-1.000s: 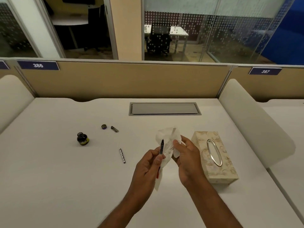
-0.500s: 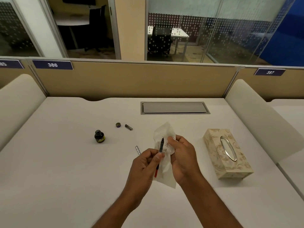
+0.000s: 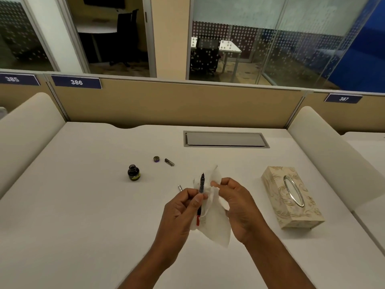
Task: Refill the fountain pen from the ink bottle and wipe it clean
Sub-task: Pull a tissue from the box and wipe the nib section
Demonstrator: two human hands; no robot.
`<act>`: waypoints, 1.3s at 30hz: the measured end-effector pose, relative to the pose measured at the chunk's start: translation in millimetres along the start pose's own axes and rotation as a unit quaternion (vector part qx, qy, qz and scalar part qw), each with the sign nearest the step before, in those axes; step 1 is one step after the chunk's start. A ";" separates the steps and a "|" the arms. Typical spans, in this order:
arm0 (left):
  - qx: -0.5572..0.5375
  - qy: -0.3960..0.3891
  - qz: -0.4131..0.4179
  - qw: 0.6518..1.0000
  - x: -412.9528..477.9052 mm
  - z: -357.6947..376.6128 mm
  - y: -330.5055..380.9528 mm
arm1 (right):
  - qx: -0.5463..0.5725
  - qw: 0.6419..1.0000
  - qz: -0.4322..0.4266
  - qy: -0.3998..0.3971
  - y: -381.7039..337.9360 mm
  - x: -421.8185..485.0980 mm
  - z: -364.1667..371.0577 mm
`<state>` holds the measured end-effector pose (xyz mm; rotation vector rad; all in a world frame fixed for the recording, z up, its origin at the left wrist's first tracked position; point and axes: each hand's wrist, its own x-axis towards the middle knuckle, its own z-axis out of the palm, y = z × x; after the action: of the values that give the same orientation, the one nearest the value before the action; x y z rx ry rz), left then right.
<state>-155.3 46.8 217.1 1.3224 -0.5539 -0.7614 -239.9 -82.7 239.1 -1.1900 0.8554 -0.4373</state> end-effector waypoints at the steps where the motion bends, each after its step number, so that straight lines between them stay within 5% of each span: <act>1: -0.007 0.002 0.004 1.000 -1.2 0.3 0.7 | 0.018 1.000 0.023 -0.012 -0.2 -0.4 -2.6; 10: 0.000 0.033 0.015 0.999 -11.8 26.1 5.9 | 0.121 0.985 0.078 -0.099 -12.3 3.5 -28.4; 23: 0.043 0.088 0.005 0.995 -26.1 69.2 20.7 | -0.081 0.982 -0.170 -0.003 -13.4 3.3 -53.2; 33: 0.057 0.103 0.012 0.993 -30.3 78.9 18.1 | -0.125 0.960 -0.171 -0.182 -15.8 -7.0 -80.7; 39: 0.090 0.082 0.001 0.993 -20.9 62.5 15.3 | -0.191 0.948 -0.194 -0.166 -13.9 0.7 -74.0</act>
<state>-212.5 23.5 244.6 1.5362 -0.5008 -0.6043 -294.7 -134.1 242.9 -1.7475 0.4180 -0.3794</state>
